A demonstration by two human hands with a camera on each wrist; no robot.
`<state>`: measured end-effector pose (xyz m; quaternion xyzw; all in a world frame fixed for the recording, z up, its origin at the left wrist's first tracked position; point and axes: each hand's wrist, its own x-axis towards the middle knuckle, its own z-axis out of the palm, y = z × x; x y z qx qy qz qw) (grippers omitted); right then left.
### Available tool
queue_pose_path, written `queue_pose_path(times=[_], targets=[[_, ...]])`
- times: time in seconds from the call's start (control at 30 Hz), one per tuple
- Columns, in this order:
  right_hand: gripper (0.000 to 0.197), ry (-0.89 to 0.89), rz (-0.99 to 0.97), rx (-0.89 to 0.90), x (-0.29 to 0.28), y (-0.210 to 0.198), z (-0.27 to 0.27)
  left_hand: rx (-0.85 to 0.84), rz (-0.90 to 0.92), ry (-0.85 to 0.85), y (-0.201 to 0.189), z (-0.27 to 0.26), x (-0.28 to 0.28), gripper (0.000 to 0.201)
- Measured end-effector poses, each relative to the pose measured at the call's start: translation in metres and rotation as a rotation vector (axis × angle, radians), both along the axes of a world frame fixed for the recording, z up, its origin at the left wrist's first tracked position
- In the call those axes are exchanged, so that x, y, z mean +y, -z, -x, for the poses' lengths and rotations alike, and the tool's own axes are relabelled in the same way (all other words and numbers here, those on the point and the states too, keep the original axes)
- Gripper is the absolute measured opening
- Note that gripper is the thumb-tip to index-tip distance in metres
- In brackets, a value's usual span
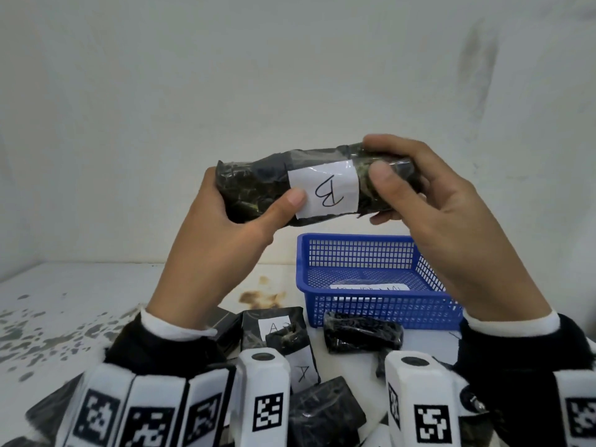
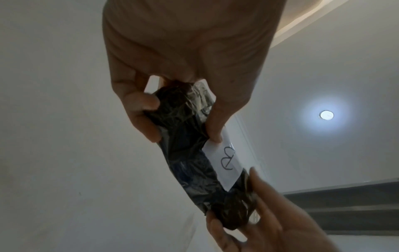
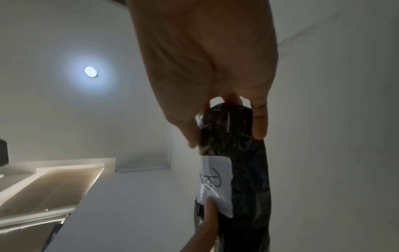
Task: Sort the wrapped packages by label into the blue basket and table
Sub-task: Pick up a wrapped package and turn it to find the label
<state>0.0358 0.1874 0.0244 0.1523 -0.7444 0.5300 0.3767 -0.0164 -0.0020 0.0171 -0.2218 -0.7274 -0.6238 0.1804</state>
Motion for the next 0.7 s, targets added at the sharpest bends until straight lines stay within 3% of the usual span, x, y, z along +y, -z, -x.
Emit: queue_pose_path(times=[0.07, 0.13, 0.2, 0.27, 0.33, 0.47, 0.6, 0.7], targets=[[0.060, -0.027, 0.059, -0.005, 0.003, 0.001, 0.002, -0.023, -0.006, 0.059, -0.002, 0.000, -0.001, 0.075], [0.069, -0.029, 0.122, -0.022, 0.007, 0.002, 0.004, -0.067, -0.065, 0.127, -0.004, 0.002, -0.003, 0.068], [0.055, -0.006, 0.106, -0.039, 0.008, 0.001, 0.004, -0.074, -0.150, 0.157, -0.003, 0.006, -0.005, 0.050], [0.051, 0.014, 0.089, -0.068, 0.008, 0.001, 0.004, -0.072, -0.189, 0.163, -0.002, 0.010, -0.007, 0.046], [0.051, 0.029, 0.076, -0.085, 0.008, 0.002, 0.003, -0.084, -0.174, 0.169, -0.002, 0.011, -0.007, 0.046], [0.027, 0.069, 0.057, -0.092, 0.009, 0.003, 0.005, -0.095, -0.120, 0.208, -0.002, 0.009, -0.007, 0.026], [0.018, 0.070, 0.094, -0.083, 0.010, 0.002, 0.005, -0.116, -0.133, 0.276, -0.004, 0.006, -0.007, 0.028], [0.022, 0.065, 0.094, -0.072, 0.008, 0.002, 0.004, -0.103, -0.161, 0.284, -0.006, 0.005, -0.008, 0.036]])
